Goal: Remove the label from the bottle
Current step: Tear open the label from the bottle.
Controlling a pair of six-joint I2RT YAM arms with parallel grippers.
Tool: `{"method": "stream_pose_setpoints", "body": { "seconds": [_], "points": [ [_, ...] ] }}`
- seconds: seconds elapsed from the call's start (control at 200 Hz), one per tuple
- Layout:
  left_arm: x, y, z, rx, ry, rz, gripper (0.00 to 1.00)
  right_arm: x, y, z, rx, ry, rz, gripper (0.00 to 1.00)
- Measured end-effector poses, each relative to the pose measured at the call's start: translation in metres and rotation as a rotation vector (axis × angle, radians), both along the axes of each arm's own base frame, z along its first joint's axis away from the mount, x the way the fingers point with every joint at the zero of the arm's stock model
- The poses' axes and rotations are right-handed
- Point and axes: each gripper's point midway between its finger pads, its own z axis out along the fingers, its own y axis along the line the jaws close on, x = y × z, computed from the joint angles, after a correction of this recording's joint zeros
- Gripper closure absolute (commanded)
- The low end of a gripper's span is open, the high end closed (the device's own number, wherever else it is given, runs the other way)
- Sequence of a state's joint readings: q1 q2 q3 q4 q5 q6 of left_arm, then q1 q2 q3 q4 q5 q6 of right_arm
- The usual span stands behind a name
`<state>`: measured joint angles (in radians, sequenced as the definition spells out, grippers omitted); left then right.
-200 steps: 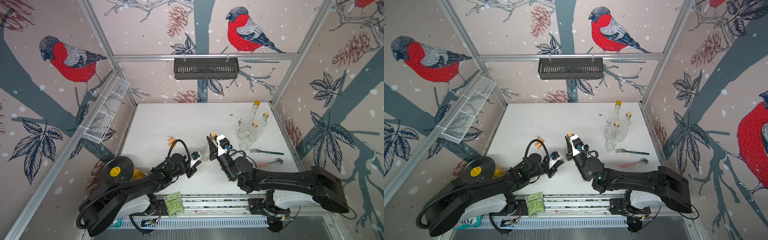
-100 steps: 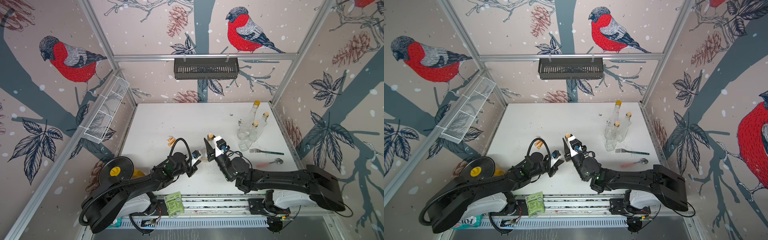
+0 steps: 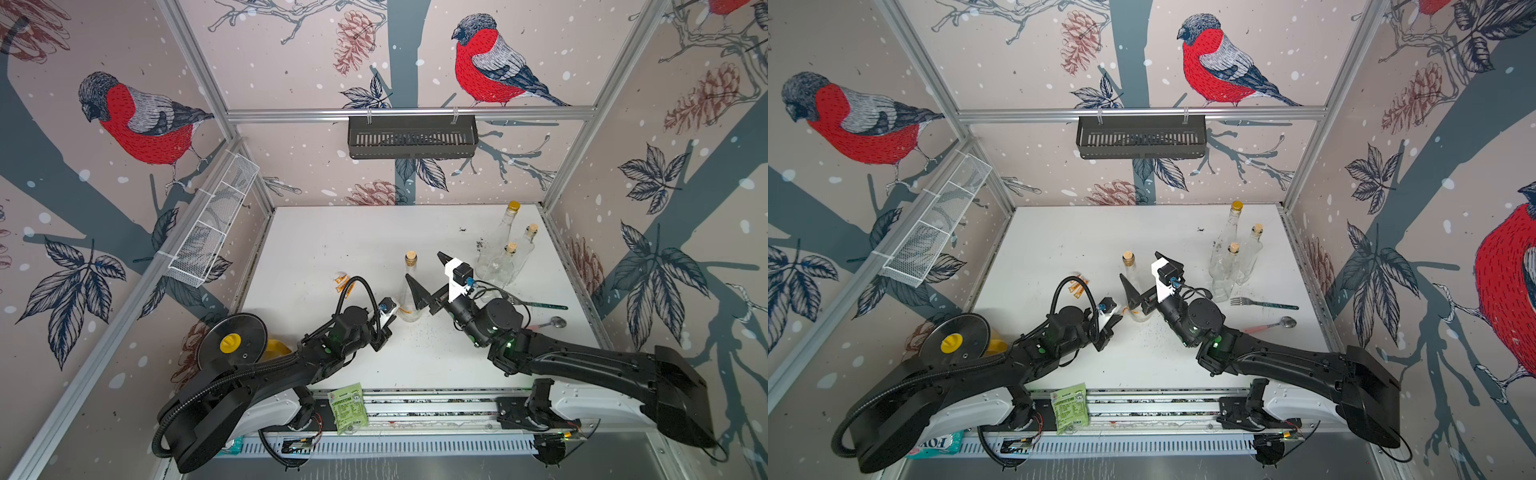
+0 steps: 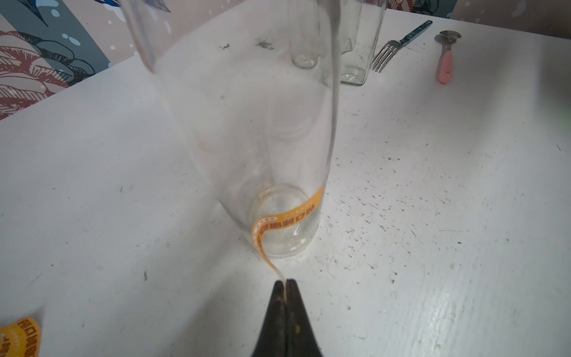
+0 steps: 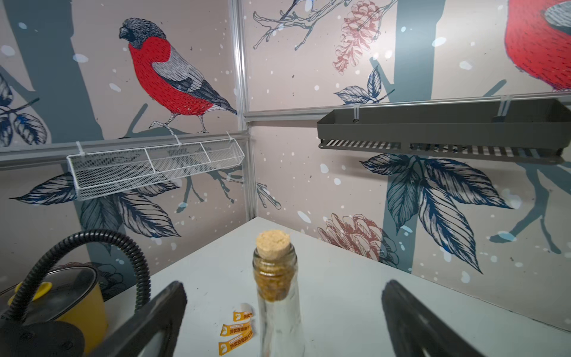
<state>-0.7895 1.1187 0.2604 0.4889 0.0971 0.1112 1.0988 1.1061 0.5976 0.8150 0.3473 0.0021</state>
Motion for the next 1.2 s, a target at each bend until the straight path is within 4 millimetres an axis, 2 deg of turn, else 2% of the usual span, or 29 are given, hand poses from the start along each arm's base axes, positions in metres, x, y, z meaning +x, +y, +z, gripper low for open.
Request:
{"method": "stream_pose_setpoints", "body": {
  "seconds": [0.32, 0.47, 0.57, 0.645, 0.9, 1.201],
  "points": [
    [0.004, 0.004, -0.001, 0.008, -0.007, 0.028, 1.00, 0.003, 0.012, -0.012, -0.053, 0.029, 0.148, 0.00],
    [0.006, 0.005, 0.000, 0.010, -0.010, 0.043, 1.00, 0.015, 0.016, -0.014, -0.077, 0.041, 0.168, 0.00],
    [0.005, 0.006, 0.000, 0.007, -0.013, 0.043, 1.00, 0.024, 0.018, -0.018, -0.083, 0.054, 0.165, 0.04],
    [0.005, 0.006, 0.001, 0.004, -0.015, 0.043, 1.00, 0.028, 0.020, -0.022, -0.082, 0.073, 0.166, 0.11],
    [0.004, 0.008, 0.002, 0.001, -0.019, 0.046, 1.00, 0.032, 0.027, -0.030, -0.096, 0.093, 0.185, 0.45],
    [0.003, 0.009, 0.005, -0.009, -0.031, 0.050, 1.00, 0.031, 0.029, -0.030, -0.118, 0.071, 0.184, 0.74]
  ]
}}
